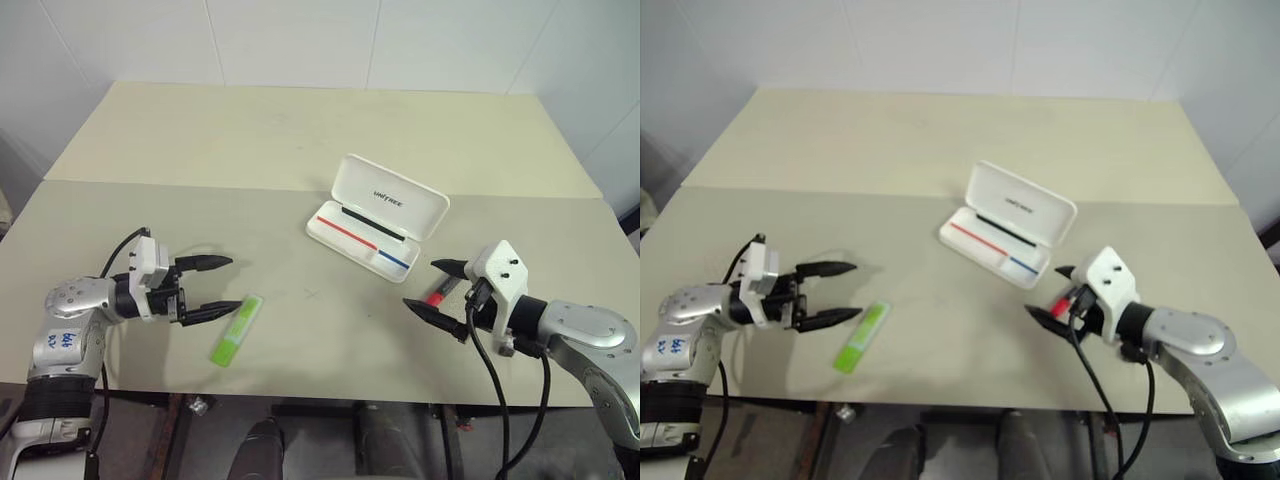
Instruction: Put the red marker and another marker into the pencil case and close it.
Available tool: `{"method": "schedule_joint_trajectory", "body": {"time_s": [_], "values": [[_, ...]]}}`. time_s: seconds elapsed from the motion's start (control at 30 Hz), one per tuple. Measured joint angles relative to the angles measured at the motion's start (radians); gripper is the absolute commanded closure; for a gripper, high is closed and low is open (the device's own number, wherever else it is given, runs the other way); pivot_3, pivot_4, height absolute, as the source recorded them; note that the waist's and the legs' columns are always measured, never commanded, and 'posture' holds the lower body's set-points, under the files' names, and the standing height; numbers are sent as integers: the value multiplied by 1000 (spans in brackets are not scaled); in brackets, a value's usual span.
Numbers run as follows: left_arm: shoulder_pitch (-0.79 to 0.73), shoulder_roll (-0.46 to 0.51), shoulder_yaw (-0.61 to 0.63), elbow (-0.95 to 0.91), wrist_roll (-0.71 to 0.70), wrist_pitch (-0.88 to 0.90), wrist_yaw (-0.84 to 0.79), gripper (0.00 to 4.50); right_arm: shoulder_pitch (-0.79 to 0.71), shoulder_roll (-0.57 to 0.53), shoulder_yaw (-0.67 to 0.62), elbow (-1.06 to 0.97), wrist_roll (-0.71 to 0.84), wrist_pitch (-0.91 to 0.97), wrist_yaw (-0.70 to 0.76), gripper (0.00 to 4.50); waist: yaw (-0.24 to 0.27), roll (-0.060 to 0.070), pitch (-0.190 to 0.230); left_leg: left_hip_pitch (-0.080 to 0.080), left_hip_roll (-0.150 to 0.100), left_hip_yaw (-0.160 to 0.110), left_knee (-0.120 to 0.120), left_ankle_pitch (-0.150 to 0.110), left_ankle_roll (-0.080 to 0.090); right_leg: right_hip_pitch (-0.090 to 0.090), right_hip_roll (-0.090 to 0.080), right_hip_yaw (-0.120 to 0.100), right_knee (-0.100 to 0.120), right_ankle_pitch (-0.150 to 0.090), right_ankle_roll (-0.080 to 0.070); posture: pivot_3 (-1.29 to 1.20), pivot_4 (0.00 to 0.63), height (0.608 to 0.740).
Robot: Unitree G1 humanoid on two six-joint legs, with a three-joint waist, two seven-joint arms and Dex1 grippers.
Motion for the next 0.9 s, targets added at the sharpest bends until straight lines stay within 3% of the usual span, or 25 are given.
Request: {"method": "schedule_joint_trajectory", "body": {"time_s": [0.2,0.4,0.63,0.9], "values": [[-23,0,1,6,2,-11,-2,28,-76,50,59,27,-27,6,-44,0,-5,0,0,0,0,0,0,0,0,0,0,0,1,0,0,0,150,740],[-10,0,12,2,-1,-11,-1,28,-252,102,170,89,-64,112,-113,0,-2,0,0,0,0,0,0,0,0,-1,0,0,1,0,-1,0,150,740],[107,4,74,-69,-19,-4,36,28,-405,125,318,219,-85,318,-132,0,-2,1,0,-1,1,0,-2,0,0,-4,0,0,2,-1,-2,0,150,740],[162,6,97,-151,-39,32,83,28,-487,134,403,310,-99,384,-101,0,-2,1,0,-1,1,0,-1,-1,0,-3,0,0,2,-1,-1,0,150,740]]}}
